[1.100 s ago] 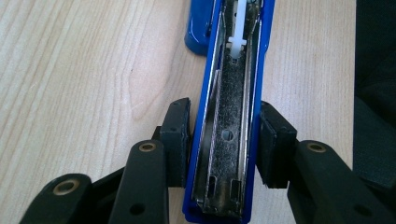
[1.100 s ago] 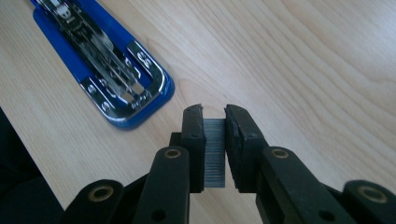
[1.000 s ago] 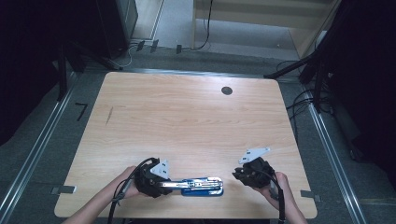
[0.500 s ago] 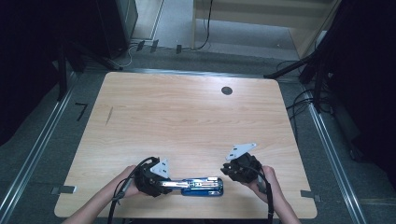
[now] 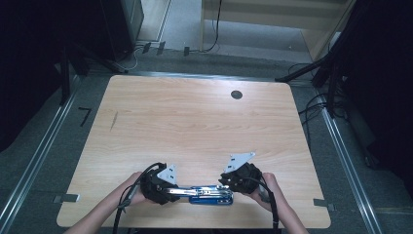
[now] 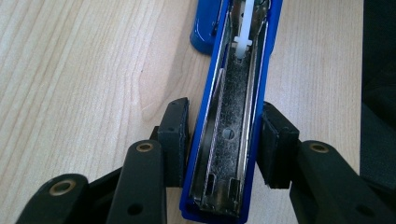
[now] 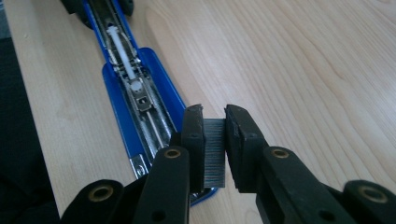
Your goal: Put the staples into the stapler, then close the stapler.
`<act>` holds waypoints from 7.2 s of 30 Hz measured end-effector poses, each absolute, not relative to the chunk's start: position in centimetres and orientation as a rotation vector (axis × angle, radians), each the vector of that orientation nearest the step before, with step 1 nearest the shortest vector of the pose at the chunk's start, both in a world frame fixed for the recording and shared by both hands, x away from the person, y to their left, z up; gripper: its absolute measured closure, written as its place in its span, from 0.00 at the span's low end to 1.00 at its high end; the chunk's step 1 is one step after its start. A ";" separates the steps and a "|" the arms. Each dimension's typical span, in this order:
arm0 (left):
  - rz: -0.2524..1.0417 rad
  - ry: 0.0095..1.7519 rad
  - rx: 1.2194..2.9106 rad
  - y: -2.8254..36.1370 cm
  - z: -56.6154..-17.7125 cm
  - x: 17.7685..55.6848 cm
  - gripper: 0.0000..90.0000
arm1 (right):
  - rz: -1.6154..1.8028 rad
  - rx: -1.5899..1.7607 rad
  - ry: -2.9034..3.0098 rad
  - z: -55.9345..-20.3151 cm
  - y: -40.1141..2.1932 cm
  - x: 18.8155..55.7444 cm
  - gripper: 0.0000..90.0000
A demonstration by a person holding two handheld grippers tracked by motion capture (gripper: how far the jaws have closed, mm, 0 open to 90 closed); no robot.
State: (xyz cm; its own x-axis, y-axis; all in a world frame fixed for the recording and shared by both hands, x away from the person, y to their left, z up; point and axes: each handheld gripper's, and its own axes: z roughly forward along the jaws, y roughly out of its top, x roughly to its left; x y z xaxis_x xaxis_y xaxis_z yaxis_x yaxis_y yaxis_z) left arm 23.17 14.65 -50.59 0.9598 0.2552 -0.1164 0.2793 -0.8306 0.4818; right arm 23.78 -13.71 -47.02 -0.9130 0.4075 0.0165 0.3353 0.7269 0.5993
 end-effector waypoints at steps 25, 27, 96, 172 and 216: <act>-0.062 0.384 2.604 14.6 -50.5 23.2 0.67 | 0.955 0.389 2.918 -48.0 -12.7 23.5 0.89; -0.062 0.383 2.604 14.6 -50.5 23.2 0.67 | 0.956 0.384 2.923 -48.1 -12.7 23.5 0.89; -0.070 0.383 2.604 14.6 -50.5 23.3 0.67 | 0.954 0.152 2.967 -48.6 -13.8 23.6 0.88; -0.054 0.458 2.590 14.8 -50.5 23.2 0.56 | 0.877 0.612 2.842 -49.3 -12.8 23.5 0.47; -0.038 0.321 2.462 15.5 -47.8 22.7 0.69 | 0.924 0.651 2.813 -49.6 -13.0 23.3 0.49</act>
State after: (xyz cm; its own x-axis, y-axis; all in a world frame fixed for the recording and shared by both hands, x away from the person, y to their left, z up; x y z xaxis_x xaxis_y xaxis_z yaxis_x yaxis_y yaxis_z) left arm 22.68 15.49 -47.76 0.9696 0.2203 -0.1064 0.2391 -0.7613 0.6027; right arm 23.27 -12.99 -49.62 -0.9020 0.4308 0.0285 0.3638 0.7228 0.5875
